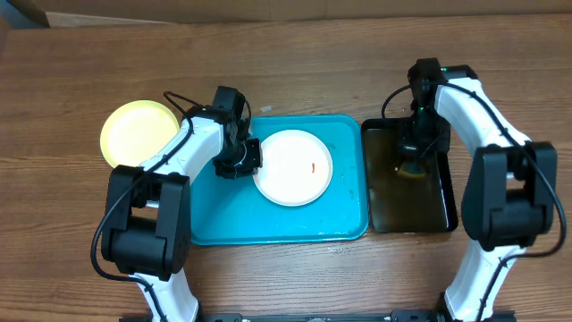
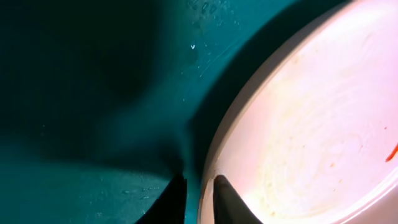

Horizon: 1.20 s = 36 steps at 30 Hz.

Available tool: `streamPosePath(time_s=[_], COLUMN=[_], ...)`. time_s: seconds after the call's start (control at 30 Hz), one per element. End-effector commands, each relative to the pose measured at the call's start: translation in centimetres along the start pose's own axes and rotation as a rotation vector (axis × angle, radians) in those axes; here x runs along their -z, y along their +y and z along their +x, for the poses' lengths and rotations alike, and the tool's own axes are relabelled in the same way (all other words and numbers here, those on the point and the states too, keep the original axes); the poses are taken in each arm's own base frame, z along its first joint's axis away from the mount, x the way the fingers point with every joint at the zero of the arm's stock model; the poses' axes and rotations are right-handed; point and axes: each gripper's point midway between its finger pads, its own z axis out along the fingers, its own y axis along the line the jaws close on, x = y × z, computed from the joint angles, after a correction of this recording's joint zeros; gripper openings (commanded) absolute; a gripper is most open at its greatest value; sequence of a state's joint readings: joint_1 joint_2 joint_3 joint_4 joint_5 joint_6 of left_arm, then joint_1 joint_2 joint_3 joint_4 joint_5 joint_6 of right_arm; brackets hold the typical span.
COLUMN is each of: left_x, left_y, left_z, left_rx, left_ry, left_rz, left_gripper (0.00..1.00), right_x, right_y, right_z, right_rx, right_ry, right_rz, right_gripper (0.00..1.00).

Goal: Clean dirty plates on tray and stack at the side
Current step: 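Lift the sponge out of the black tray with the right gripper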

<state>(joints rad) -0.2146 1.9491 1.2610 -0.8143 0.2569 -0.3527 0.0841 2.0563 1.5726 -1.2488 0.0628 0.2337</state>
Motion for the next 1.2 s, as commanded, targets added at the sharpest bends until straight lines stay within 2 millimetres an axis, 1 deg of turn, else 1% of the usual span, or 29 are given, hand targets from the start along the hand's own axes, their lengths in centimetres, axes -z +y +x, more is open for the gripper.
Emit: streamPosePath(time_s=[0.0,0.03,0.07,0.1,0.2,0.27,0.33,0.37,0.57,0.6,0.63,0.67,0.7,0.73,0.77,0.8,0.83,0.87,0.9,0.93,0.97,1.0,1.03,1.07,1.1,1.13,1.17], left_x=[-0.2,-0.2,-0.2,-0.2,-0.2,-0.2,-0.3,-0.3,-0.4,-0.4,-0.4,-0.4,-0.4,-0.4,-0.4,-0.4,-0.4,-0.4,-0.4,-0.4,-0.4,-0.4,-0.4,-0.4,-0.4,-0.4,-0.4], left_y=[0.2,0.2,0.1,0.0,0.0,-0.1,-0.2,-0.3,-0.5,-0.5,-0.5,-0.5,-0.5,-0.6,-0.6,-0.6,-0.6,-0.6,-0.6,-0.6,-0.6,-0.6,-0.5,-0.5,-0.5,-0.6,-0.6], left_z=[-0.3,-0.5,-0.8,-1.0,-0.9,-0.3,0.0,0.1,0.1,0.1,0.1,0.1,0.1,0.1,0.0,0.1,0.1,0.1,0.1,0.0,0.0,0.0,0.0,0.0,0.0,0.0,0.0], left_rx=[0.042,0.031,0.017,0.014,0.043,0.098,0.109,0.106,0.091,0.089,0.087,0.082,0.081,0.081,0.08,0.08,0.08,0.08,0.08,0.076,0.072,0.072,0.072,0.072,0.072,0.071,0.071], left_ry=[-0.009,-0.018,-0.028,-0.035,-0.031,-0.009,0.004,0.008,0.003,0.003,0.003,0.003,0.001,0.0,0.0,0.0,0.0,0.001,0.001,0.0,-0.001,-0.003,-0.003,-0.002,-0.003,-0.003,-0.004], left_rz=[-0.003,0.0,0.004,0.006,0.007,0.008,0.009,0.008,0.007,0.006,0.006,0.006,0.006,0.007,0.007,0.007,0.007,0.007,0.007,0.007,0.007,0.006,0.005,0.005,0.006,0.006,0.006], left_gripper=[0.24,0.22,0.15,0.04,0.04,0.04,0.04,0.04,0.06,0.06,0.06,0.06,0.07,0.07,0.07,0.07,0.07,0.07,0.06,0.07,0.07,0.07,0.07,0.07,0.07,0.07,0.07], right_x=[6.3,6.7,7.2,7.4,7.3,6.8,6.7,6.6,6.7,6.7,6.7,6.8,6.8,6.7,6.7,6.8,6.8,6.8,6.8,6.8,6.8,6.9,7.0,6.9,6.8,6.8,6.9], right_y=[-0.1,-0.2,-0.3,-0.5,-0.8,-1.1,-1.5,-1.7,-1.6,-1.2,0.0,0.8,1.1,0.8,-0.5,-1.6,-2.0,-1.3,0.1,1.1,0.4,-1.0,-1.9,-1.1,0.4,1.1,-0.8], right_z=[-0.9,-0.7,-0.3,0.0,1.2,2.0,2.5,2.5,1.9,1.8,1.8,2.0,2.1,2.2,2.1,2.0,1.8,1.8,1.8,1.9,1.8,1.6,1.4,1.4,1.4,1.6,1.3], right_rx=[0.007,0.007,0.007,0.007,0.009,0.011,0.011,-0.001,-0.046,-0.064,-0.057,-0.026,0.012,0.052,0.031,-0.044,-0.123,-0.145,-0.082,0.037,0.071,-0.01,-0.132,-0.168,-0.068,0.048,-0.048], right_ry=[-0.181,-0.186,-0.187,-0.182,-0.137,-0.101,-0.081,-0.083,-0.108,-0.109,-0.104,-0.099,-0.097,-0.1,-0.109,-0.123,-0.133,-0.13,-0.118,-0.114,-0.124,-0.141,-0.159,-0.152,-0.135,-0.132,-0.156], right_rz=[-0.02,-0.022,-0.022,-0.021,-0.007,0.004,0.024,0.037,0.032,0.008,-0.051,-0.084,-0.089,-0.058,0.014,0.072,0.087,0.048,-0.027,-0.064,-0.015,0.062,0.099,0.049,-0.032,-0.05,0.05], right_gripper=[0.04,0.04,0.04,0.04,0.04,0.04,0.04,0.04,0.04,0.04,0.04,0.04,0.04,0.04,0.04,0.04,0.04,0.04,0.04,0.04,0.04,0.04,0.04,0.04,0.04,0.04,0.04])
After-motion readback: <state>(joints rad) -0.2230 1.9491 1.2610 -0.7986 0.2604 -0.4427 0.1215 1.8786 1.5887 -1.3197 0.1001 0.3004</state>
